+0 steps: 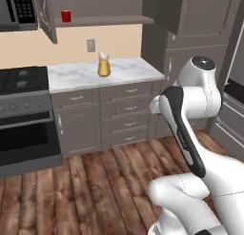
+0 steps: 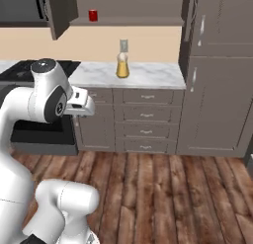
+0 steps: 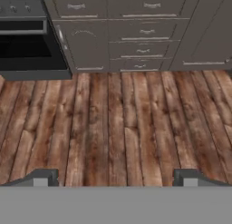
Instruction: There is a tray on the dining counter. Grab the cup, mug, and pitcher and place them on the tray. The pitcher may be placed next to the tray if it cannot fit the tray.
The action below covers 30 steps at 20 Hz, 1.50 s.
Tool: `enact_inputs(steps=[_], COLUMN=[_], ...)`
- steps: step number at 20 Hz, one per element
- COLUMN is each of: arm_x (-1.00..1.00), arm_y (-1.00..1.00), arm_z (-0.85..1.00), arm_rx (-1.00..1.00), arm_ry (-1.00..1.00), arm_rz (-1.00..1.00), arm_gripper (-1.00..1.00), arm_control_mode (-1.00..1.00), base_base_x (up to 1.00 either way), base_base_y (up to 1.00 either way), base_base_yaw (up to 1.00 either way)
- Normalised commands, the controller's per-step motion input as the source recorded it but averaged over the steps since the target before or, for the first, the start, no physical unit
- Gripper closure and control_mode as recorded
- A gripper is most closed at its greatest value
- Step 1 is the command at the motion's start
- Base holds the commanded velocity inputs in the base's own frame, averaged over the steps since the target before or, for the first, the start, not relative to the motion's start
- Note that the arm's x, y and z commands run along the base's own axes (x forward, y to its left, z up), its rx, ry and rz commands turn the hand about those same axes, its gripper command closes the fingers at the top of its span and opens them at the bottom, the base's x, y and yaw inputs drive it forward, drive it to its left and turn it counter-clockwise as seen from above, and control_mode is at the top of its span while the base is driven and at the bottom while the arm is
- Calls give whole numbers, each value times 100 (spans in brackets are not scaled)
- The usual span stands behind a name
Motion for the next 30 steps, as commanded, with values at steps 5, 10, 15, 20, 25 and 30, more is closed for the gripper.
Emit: enact_inputs(steps=[5,10,15,20,25,30], arm_x=[0,0,0,0,0,0], arm_y=[0,0,0,0,0,0], arm_z=[0,0,0,0,0,0], arm_rx=[0,0,0,0,0,0], arm_ry=[0,0,0,0,0,0], arm_rz=[0,0,0,0,0,0], arm_gripper=[-100,-100,-100,-100,-100,-100], arm_control_mode=[100,100,100,100,100,100], base_base_x=[89,83,71,85,88,77], base_base_y=[-46,-20,2,3,1,11], base_base_yaw=[0,0,0,-1,-4,-6])
